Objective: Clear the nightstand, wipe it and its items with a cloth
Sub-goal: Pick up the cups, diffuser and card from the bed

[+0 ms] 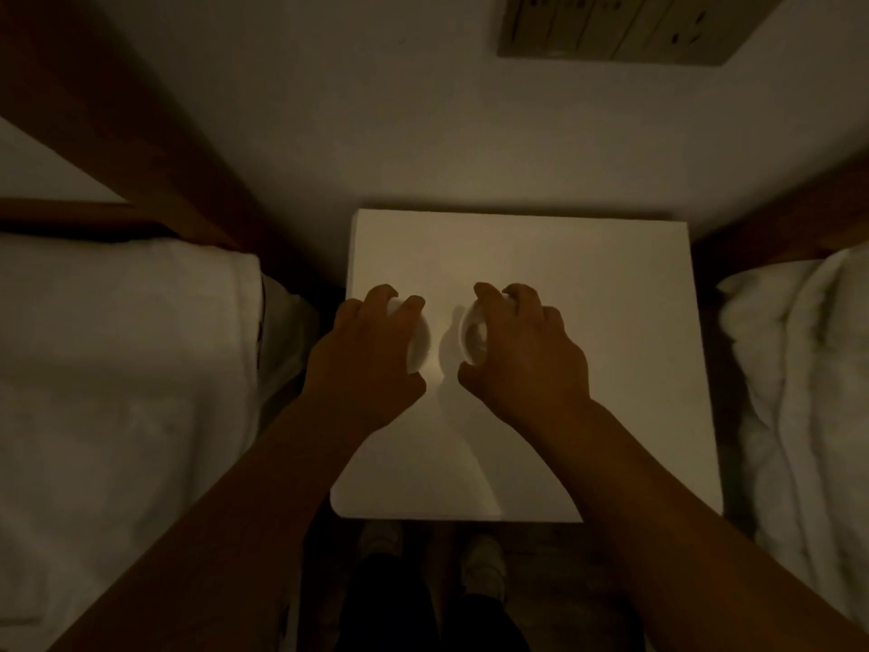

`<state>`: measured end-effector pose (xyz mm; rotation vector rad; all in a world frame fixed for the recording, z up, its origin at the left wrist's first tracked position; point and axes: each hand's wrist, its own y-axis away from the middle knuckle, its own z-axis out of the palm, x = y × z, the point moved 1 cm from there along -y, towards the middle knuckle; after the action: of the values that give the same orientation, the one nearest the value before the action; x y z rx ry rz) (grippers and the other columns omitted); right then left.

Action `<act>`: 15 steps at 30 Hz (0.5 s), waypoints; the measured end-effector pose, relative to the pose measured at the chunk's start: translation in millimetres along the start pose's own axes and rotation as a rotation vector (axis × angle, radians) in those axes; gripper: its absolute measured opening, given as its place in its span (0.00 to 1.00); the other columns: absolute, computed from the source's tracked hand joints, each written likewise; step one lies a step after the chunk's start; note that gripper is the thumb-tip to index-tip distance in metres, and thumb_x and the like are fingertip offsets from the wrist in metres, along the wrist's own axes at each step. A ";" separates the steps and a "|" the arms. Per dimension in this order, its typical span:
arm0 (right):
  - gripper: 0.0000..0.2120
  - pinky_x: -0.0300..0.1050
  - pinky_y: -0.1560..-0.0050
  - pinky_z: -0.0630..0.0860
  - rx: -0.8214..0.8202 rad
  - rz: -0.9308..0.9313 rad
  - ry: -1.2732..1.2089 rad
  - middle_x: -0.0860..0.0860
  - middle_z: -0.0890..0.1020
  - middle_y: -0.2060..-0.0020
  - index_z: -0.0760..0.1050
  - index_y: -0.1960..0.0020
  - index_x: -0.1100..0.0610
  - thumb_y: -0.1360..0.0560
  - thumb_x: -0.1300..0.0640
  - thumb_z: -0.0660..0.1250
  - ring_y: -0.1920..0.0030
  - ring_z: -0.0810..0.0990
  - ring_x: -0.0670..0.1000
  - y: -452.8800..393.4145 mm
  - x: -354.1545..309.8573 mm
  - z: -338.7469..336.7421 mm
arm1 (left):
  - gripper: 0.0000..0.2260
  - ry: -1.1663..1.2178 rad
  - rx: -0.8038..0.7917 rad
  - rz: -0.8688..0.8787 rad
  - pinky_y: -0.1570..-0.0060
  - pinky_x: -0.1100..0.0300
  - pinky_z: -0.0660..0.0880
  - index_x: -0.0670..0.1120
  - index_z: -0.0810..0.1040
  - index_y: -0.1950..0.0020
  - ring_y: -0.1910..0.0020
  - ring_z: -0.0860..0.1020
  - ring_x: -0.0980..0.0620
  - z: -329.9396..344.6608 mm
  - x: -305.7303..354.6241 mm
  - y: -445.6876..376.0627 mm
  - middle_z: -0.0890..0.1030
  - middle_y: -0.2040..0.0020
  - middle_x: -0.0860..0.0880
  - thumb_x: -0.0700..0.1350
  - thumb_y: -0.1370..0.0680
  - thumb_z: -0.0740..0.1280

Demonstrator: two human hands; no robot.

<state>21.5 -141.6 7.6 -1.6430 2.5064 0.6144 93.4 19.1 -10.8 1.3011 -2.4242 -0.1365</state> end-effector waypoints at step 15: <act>0.45 0.56 0.47 0.75 -0.049 0.058 -0.011 0.53 0.61 0.28 0.53 0.25 0.48 0.33 0.42 0.75 0.33 0.67 0.61 -54.1 -0.6 5.4 | 0.37 -0.006 -0.047 0.039 0.45 0.47 0.75 0.54 0.60 0.28 0.35 0.68 0.42 -15.5 -11.2 -56.3 0.64 0.29 0.49 0.54 0.31 0.75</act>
<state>69.4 -157.7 -12.6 -1.5828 2.5597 0.6946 148.8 -2.1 -14.4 1.2344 -2.4350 -0.1861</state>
